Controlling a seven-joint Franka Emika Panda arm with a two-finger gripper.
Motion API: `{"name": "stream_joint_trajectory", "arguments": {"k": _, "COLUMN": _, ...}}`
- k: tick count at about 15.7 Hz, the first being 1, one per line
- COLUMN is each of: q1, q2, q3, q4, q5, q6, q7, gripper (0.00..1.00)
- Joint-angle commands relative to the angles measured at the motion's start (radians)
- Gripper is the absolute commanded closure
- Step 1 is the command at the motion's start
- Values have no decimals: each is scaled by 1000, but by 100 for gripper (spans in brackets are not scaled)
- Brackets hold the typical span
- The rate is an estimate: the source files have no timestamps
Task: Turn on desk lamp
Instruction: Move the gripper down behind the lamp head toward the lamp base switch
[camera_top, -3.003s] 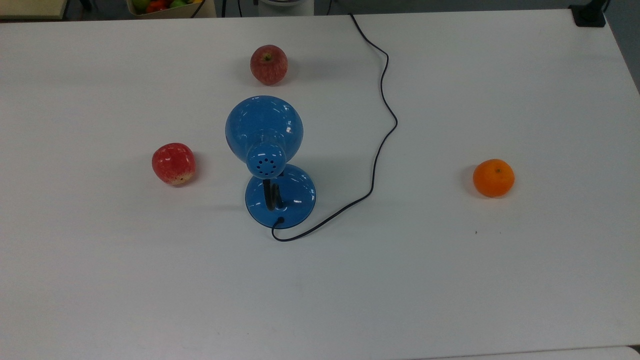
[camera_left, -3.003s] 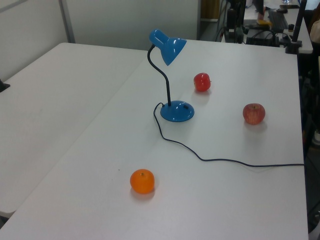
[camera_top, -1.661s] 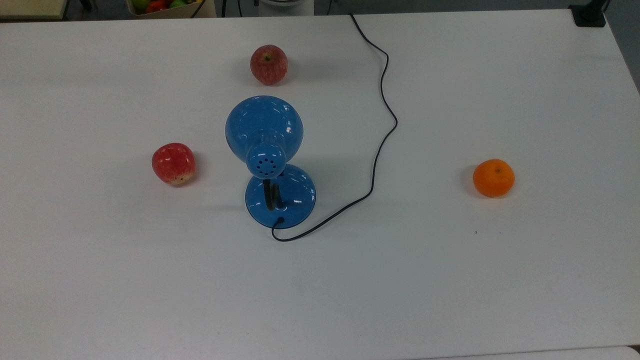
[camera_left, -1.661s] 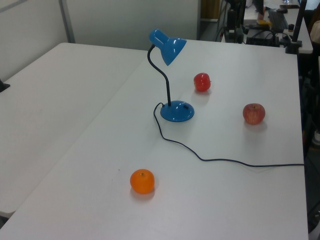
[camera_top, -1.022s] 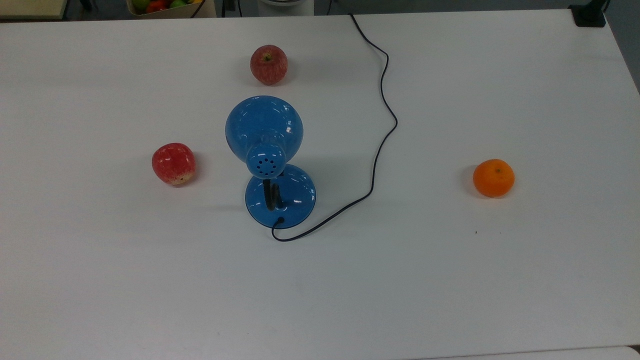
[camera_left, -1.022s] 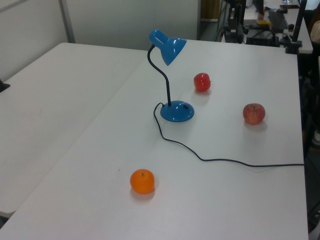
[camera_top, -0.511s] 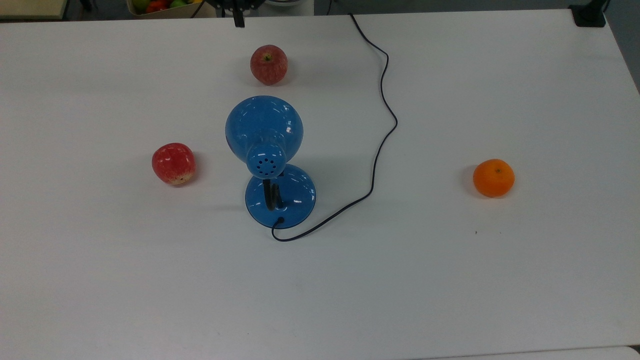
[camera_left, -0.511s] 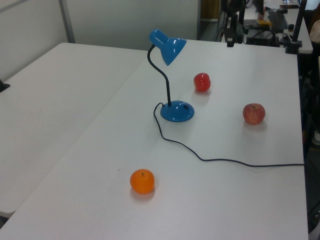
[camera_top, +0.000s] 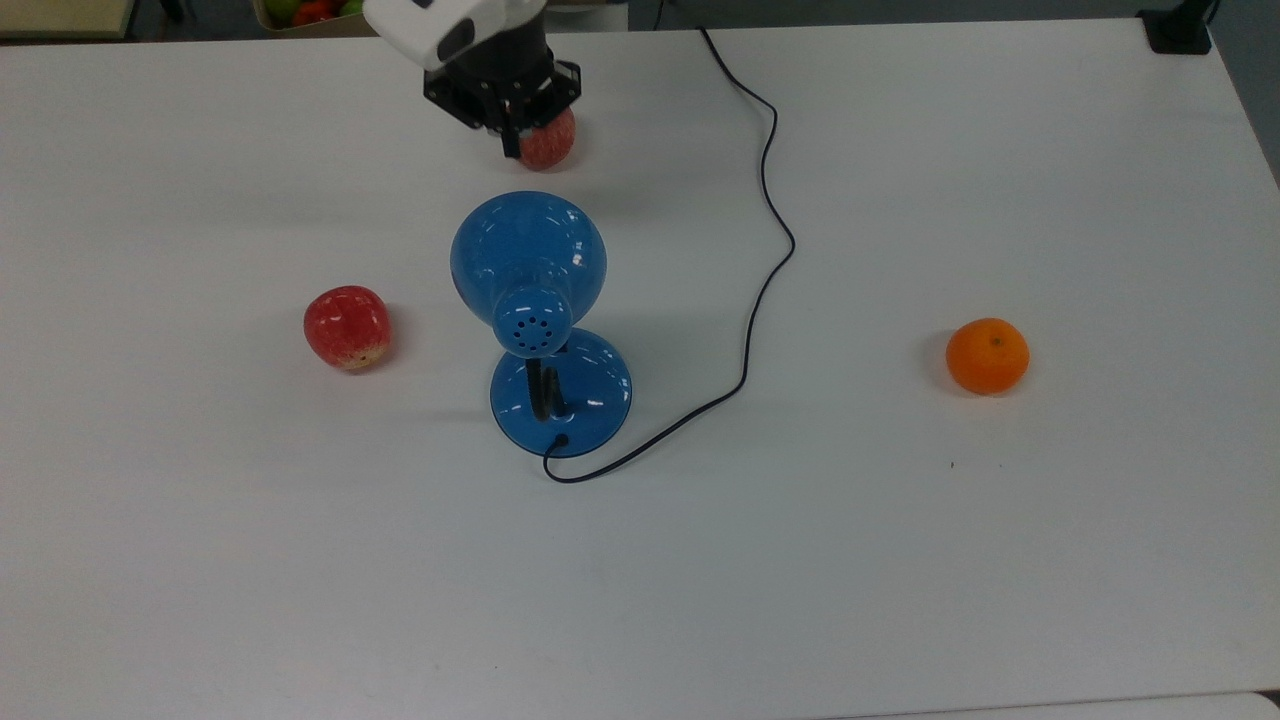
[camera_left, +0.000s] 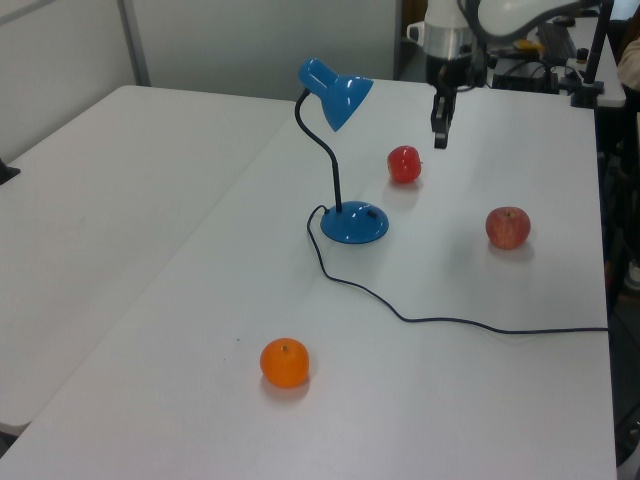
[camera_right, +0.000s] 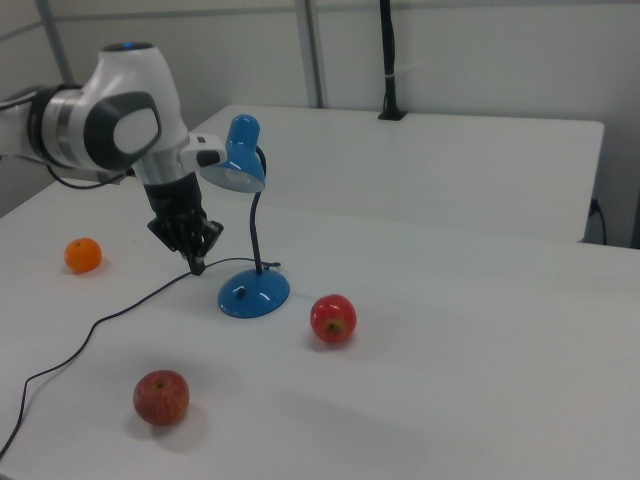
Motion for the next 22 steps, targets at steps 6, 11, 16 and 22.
{"name": "stream_joint_trajectory", "arguments": {"k": 6, "q1": 45, "q2": 79, "q3": 0, "q4": -163, "q5": 10, "q6": 432, "q7": 99, "gripper": 100}}
{"name": "stream_joint_trajectory", "arguments": {"k": 11, "q1": 65, "q2": 166, "q3": -1, "q4": -161, "q5": -2, "q6": 595, "q7": 99, "gripper": 100}}
{"name": "stream_joint_trajectory", "arguments": {"k": 16, "q1": 67, "q2": 221, "q3": -3, "q4": -154, "q5": -8, "q6": 724, "q7": 99, "gripper": 100}}
{"name": "stream_joint_trajectory", "arguments": {"k": 22, "q1": 64, "q2": 248, "q3": -3, "q4": -150, "q5": -24, "q6": 787, "q7": 100, "gripper": 100}}
